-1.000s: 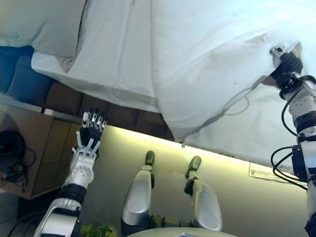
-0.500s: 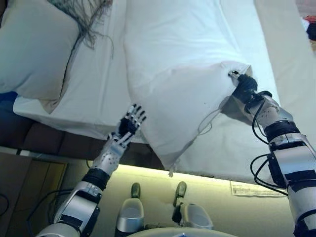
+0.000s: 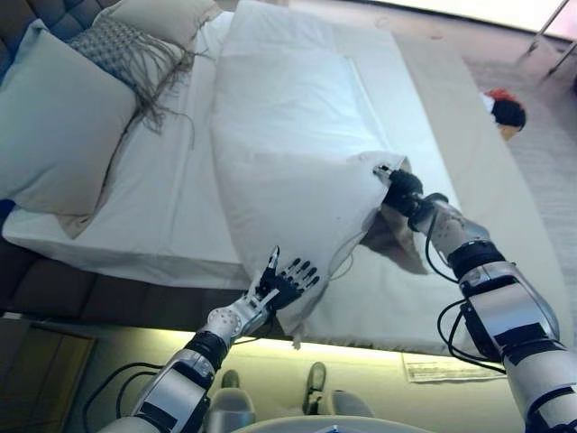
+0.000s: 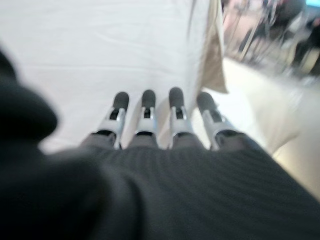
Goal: Make the bed neatly
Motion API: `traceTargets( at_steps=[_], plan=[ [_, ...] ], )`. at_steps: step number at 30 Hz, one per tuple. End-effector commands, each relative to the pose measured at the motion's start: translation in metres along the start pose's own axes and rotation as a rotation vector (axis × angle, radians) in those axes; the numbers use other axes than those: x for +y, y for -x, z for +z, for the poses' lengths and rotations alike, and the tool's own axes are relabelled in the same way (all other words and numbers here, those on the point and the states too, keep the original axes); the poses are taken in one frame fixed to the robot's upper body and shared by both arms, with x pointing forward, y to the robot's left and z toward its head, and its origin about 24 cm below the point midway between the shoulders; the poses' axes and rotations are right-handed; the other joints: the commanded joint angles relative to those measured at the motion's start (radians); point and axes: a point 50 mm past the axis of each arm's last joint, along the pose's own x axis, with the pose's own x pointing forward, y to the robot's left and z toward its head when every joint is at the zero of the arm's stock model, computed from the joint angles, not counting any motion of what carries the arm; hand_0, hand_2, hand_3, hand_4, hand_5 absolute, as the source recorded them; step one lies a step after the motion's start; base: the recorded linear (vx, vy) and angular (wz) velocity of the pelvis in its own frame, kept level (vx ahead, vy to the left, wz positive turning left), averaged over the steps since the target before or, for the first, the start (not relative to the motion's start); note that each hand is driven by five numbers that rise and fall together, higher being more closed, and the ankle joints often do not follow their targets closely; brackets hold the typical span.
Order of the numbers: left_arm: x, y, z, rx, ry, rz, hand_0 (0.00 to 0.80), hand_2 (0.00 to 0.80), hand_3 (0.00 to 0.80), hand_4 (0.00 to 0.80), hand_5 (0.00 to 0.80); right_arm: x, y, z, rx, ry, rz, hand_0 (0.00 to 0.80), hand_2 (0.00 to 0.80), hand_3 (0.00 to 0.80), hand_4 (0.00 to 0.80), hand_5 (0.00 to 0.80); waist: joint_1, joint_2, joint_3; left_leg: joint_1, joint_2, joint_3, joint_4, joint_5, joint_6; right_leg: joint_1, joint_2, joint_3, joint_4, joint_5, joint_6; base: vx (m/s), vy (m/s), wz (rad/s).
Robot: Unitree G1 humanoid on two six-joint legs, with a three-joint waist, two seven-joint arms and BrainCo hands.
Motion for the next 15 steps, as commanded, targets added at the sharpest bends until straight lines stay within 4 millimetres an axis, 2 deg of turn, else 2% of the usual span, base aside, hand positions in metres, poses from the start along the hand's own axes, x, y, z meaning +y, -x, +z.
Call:
traceTargets(
  at_steps=[1, 6, 12, 15],
  plan=[
    [-0.017, -0.022, -0.037, 0.11, 0.171, -0.092, 0.0, 0.0, 0.0, 0.0, 0.0, 0.035, -0.001, 0.06, -0.216, 0.006, 0.143, 0.8, 0.8, 0.8, 0.8, 0.8, -0.016, 0.002, -0.042, -0.037, 0.06, 0.003, -0.017, -0.002, -0.009, 0.056, -0.031, -0.03, 0.069, -0.121, 0.074, 0.001, -0.116, -0.18],
    [-0.04, -0.033, -0.045, 0.138, 0.268, -0.143, 0.0, 0.0, 0.0, 0.0, 0.0, 0.057, -0.007, 0.059, -0.252, 0.0, 0.186, 0.8, 0.8, 0.8, 0.8, 0.8, -0.028, -0.012, -0.003, -0.065, 0.071, 0.001, -0.001, -0.002, -0.015, 0.031, -0.025, -0.011, 0.075, -0.116, 0.074, -0.043, -0.1, -0.06],
    [-0.069, -0.045, -0.052, 0.139, 0.238, -0.287, 0.0, 0.0, 0.0, 0.0, 0.0, 0.087, -0.009, 0.061, -0.3, 0.009, 0.26, 0.8, 0.8, 0.8, 0.8, 0.8, -0.046, -0.035, 0.07, -0.121, 0.087, -0.006, 0.015, 0.005, -0.021, -0.023, -0.015, 0.01, 0.084, -0.102, 0.074, -0.112, -0.102, -0.07],
    [-0.081, -0.049, -0.053, 0.101, 0.235, -0.355, 0.0, 0.0, 0.0, 0.0, 0.0, 0.097, -0.009, 0.062, -0.319, 0.008, 0.282, 0.8, 0.8, 0.8, 0.8, 0.8, -0.054, -0.044, 0.098, -0.139, 0.094, -0.009, 0.018, 0.009, -0.024, -0.043, -0.009, 0.018, 0.09, -0.1, 0.071, -0.085, -0.081, -0.04]
  ],
)
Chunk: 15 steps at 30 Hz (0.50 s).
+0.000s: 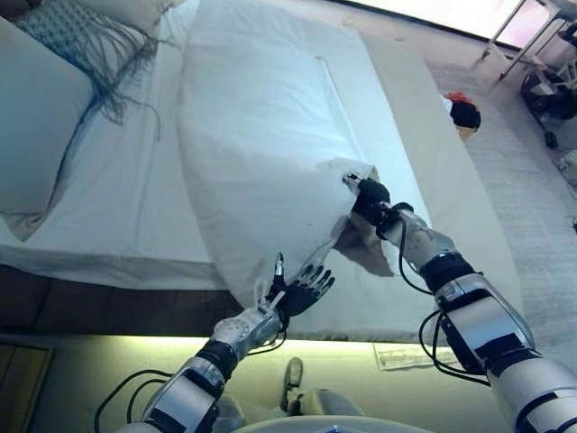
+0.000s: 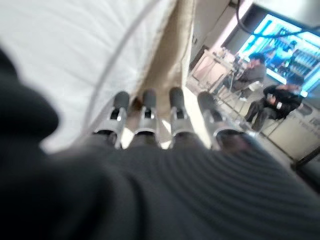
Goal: Make the bed neatly
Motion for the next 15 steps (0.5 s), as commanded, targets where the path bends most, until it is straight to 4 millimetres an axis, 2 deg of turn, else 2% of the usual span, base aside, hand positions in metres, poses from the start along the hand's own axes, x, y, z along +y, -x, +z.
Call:
traceTargets(
  at_steps=[1, 8, 11, 15],
  plan=[
    [-0.054, -0.044, -0.048, 0.099, 0.02, -0.241, 0.0, 0.0, 0.0, 0.0, 0.0, 0.053, -0.002, 0.081, -0.289, 0.046, 0.194, 0.8, 0.8, 0.8, 0.8, 0.8, -0.01, 0.029, 0.089, -0.055, 0.069, -0.031, -0.02, 0.014, -0.005, 0.041, -0.034, -0.009, 0.089, -0.116, 0.09, -0.052, -0.074, -0.06],
    [-0.076, -0.054, -0.053, 0.018, -0.007, -0.322, 0.0, 0.0, 0.0, 0.0, 0.0, 0.069, 0.002, 0.087, -0.327, 0.037, 0.254, 0.8, 0.8, 0.8, 0.8, 0.8, -0.024, -0.002, 0.13, -0.083, 0.078, -0.042, -0.022, 0.02, -0.011, 0.014, -0.02, -0.002, 0.094, -0.114, 0.09, -0.035, -0.084, -0.03],
    [-0.083, -0.053, -0.047, -0.068, -0.007, -0.391, 0.0, 0.0, 0.0, 0.0, 0.0, 0.076, 0.004, 0.088, -0.34, 0.039, 0.303, 0.8, 0.8, 0.8, 0.8, 0.8, -0.034, -0.014, 0.14, -0.087, 0.085, -0.039, -0.019, 0.021, -0.015, 0.009, -0.011, -0.001, 0.094, -0.115, 0.088, 0.017, -0.044, -0.02],
    [-0.101, -0.051, -0.031, -0.214, -0.019, -0.487, 0.0, 0.0, 0.0, 0.0, 0.0, 0.076, 0.008, 0.091, -0.343, 0.071, 0.332, 0.8, 0.8, 0.8, 0.8, 0.8, -0.047, -0.012, 0.157, -0.093, 0.09, -0.034, -0.011, 0.02, -0.02, 0.001, -0.005, 0.007, 0.105, -0.124, 0.086, -0.009, 0.028, -0.03]
  ],
)
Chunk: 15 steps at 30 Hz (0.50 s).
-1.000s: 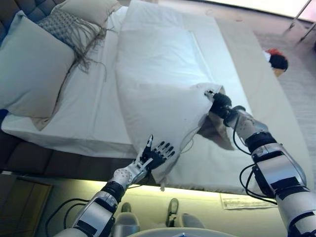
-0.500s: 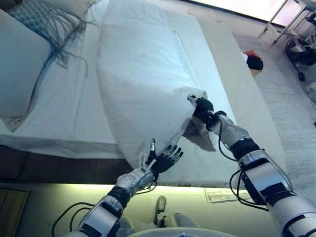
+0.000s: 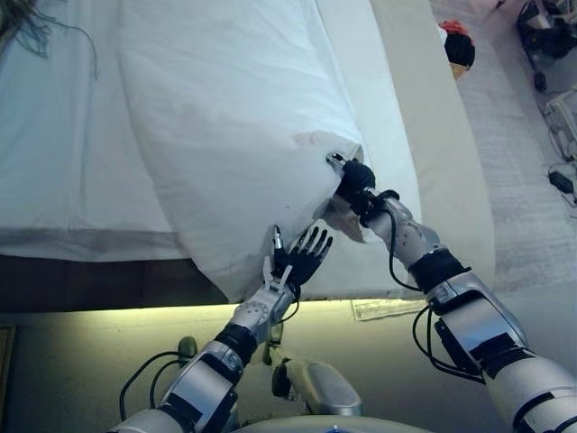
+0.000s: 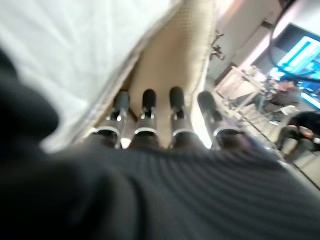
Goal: Make the bed neatly
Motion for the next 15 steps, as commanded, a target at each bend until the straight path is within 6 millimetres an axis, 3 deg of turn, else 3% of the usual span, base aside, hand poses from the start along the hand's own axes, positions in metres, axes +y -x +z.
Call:
traceTargets(
  at_steps=[1, 6, 15],
  plan=[
    [-0.055, -0.031, -0.034, -0.012, 0.067, -0.248, 0.0, 0.0, 0.0, 0.0, 0.0, 0.035, -0.001, 0.076, -0.233, 0.093, 0.18, 0.8, 0.8, 0.8, 0.8, 0.8, 0.001, 0.003, 0.017, -0.06, 0.04, -0.033, -0.012, 0.017, 0.011, 0.036, -0.056, 0.001, 0.109, -0.131, 0.092, -0.022, 0.035, 0.01],
    [-0.063, -0.033, -0.012, -0.118, 0.051, -0.271, 0.0, 0.0, 0.0, 0.0, 0.0, 0.03, 0.003, 0.081, -0.244, 0.09, 0.168, 0.8, 0.8, 0.8, 0.8, 0.8, 0.005, 0.0, 0.027, -0.067, 0.037, -0.046, -0.018, 0.021, 0.01, 0.034, -0.06, -0.01, 0.111, -0.137, 0.093, 0.004, -0.005, 0.01],
    [-0.055, -0.024, 0.013, -0.213, 0.044, -0.274, 0.0, 0.0, 0.0, 0.0, 0.0, 0.01, 0.009, 0.075, -0.23, 0.063, 0.118, 0.8, 0.8, 0.8, 0.8, 0.8, 0.034, -0.003, 0.02, -0.06, 0.03, -0.066, -0.029, 0.026, 0.012, 0.048, -0.065, -0.043, 0.112, -0.144, 0.089, 0.015, -0.005, 0.03]
  ],
)
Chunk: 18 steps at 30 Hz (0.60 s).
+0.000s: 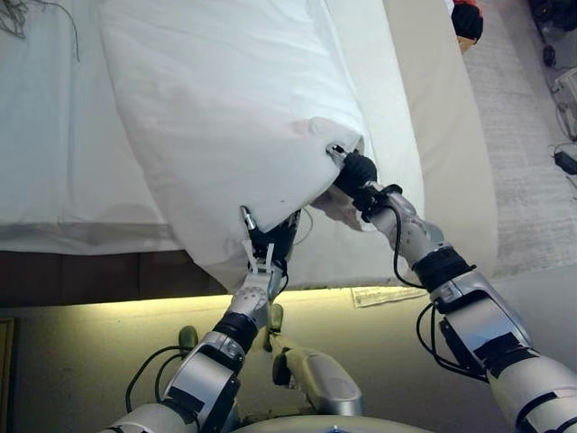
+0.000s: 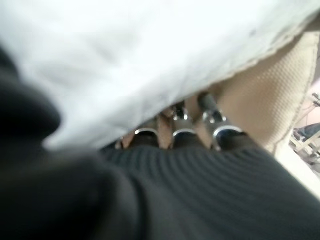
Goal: Make the bed neatly
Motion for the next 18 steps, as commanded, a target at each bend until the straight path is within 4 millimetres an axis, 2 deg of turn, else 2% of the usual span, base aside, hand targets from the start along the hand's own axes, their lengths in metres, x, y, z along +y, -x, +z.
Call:
traceTargets(
  at_steps=[1, 6, 7, 8, 9, 14, 15, 16, 18],
  plan=[
    [-0.021, -0.014, -0.014, -0.002, 0.059, -0.106, 0.0, 0.0, 0.0, 0.0, 0.0, 0.008, 0.005, 0.066, -0.211, 0.035, 0.075, 0.8, 0.8, 0.8, 0.8, 0.8, 0.037, -0.011, -0.02, -0.052, 0.03, -0.056, -0.028, 0.026, 0.013, 0.051, -0.063, -0.035, 0.111, -0.14, 0.091, 0.034, -0.016, 0.07],
    [-0.015, -0.009, -0.012, 0.024, 0.063, -0.093, 0.0, 0.0, 0.0, 0.0, 0.0, 0.004, 0.005, 0.06, -0.191, 0.019, 0.05, 0.8, 0.8, 0.8, 0.8, 0.8, 0.049, -0.005, -0.033, -0.04, 0.024, -0.06, -0.036, 0.025, 0.014, 0.066, -0.068, -0.047, 0.109, -0.145, 0.093, 0.031, 0.008, 0.08],
    [-0.014, -0.009, -0.012, 0.031, 0.063, -0.09, 0.311, 0.311, 0.311, 0.311, 0.311, 0.003, 0.005, 0.058, -0.181, 0.019, 0.045, 0.8, 0.8, 0.8, 0.8, 0.8, 0.051, -0.003, -0.038, -0.037, 0.023, -0.06, -0.037, 0.025, 0.014, 0.069, -0.069, -0.049, 0.108, -0.146, 0.092, 0.039, 0.039, 0.06],
    [-0.014, -0.008, -0.013, 0.037, 0.064, -0.089, 0.712, 0.712, 0.712, 0.712, 0.712, 0.002, 0.005, 0.057, -0.172, 0.021, 0.04, 0.8, 0.8, 0.8, 0.8, 0.8, 0.053, 0.0, -0.041, -0.035, 0.022, -0.06, -0.037, 0.025, 0.014, 0.072, -0.07, -0.051, 0.108, -0.146, 0.092, 0.038, 0.049, 0.08],
    [-0.014, -0.007, -0.014, 0.046, 0.066, -0.095, 0.8, 0.8, 0.8, 0.8, 0.8, -0.001, 0.005, 0.055, -0.162, 0.023, 0.031, 0.8, 0.8, 0.8, 0.8, 0.8, 0.056, 0.004, -0.045, -0.032, 0.019, -0.062, -0.038, 0.025, 0.015, 0.076, -0.072, -0.053, 0.108, -0.147, 0.092, 0.033, 0.047, 0.08],
    [-0.017, -0.006, -0.017, 0.052, 0.075, -0.123, 0.8, 0.8, 0.8, 0.8, 0.8, -0.014, 0.008, 0.049, -0.121, 0.05, -0.044, 0.8, 0.8, 0.8, 0.8, 0.8, 0.064, 0.03, -0.063, -0.015, 0.008, -0.066, -0.042, 0.022, 0.018, 0.094, -0.083, -0.061, 0.105, -0.15, 0.093, 0.039, 0.075, 0.07],
    [-0.018, -0.007, -0.017, 0.048, 0.074, -0.128, 0.8, 0.8, 0.8, 0.8, 0.8, -0.018, 0.009, 0.048, -0.107, 0.057, -0.069, 0.69, 0.69, 0.69, 0.69, 0.69, 0.066, 0.036, -0.066, -0.013, 0.005, -0.068, -0.042, 0.022, 0.018, 0.097, -0.087, -0.062, 0.104, -0.151, 0.093, 0.032, 0.097, 0.07],
    [-0.018, -0.007, -0.016, 0.042, 0.074, -0.132, 0.8, 0.8, 0.8, 0.8, 0.8, -0.022, 0.01, 0.045, -0.094, 0.067, -0.101, 0.0, 0.0, 0.0, 0.0, 0.0, 0.067, 0.042, -0.068, -0.01, 0.003, -0.069, -0.042, 0.022, 0.019, 0.101, -0.09, -0.064, 0.104, -0.152, 0.094, 0.029, 0.102, 0.07],
    [-0.019, -0.006, -0.013, 0.027, 0.074, -0.131, 0.8, 0.8, 0.8, 0.8, 0.8, -0.031, 0.013, 0.041, -0.067, 0.066, -0.142, 0.0, 0.0, 0.0, 0.0, 0.0, 0.07, 0.055, -0.077, 0.0, -0.005, -0.074, -0.045, 0.021, 0.019, 0.112, -0.096, -0.066, 0.102, -0.154, 0.095, 0.039, 0.1, 0.06]
  ],
)
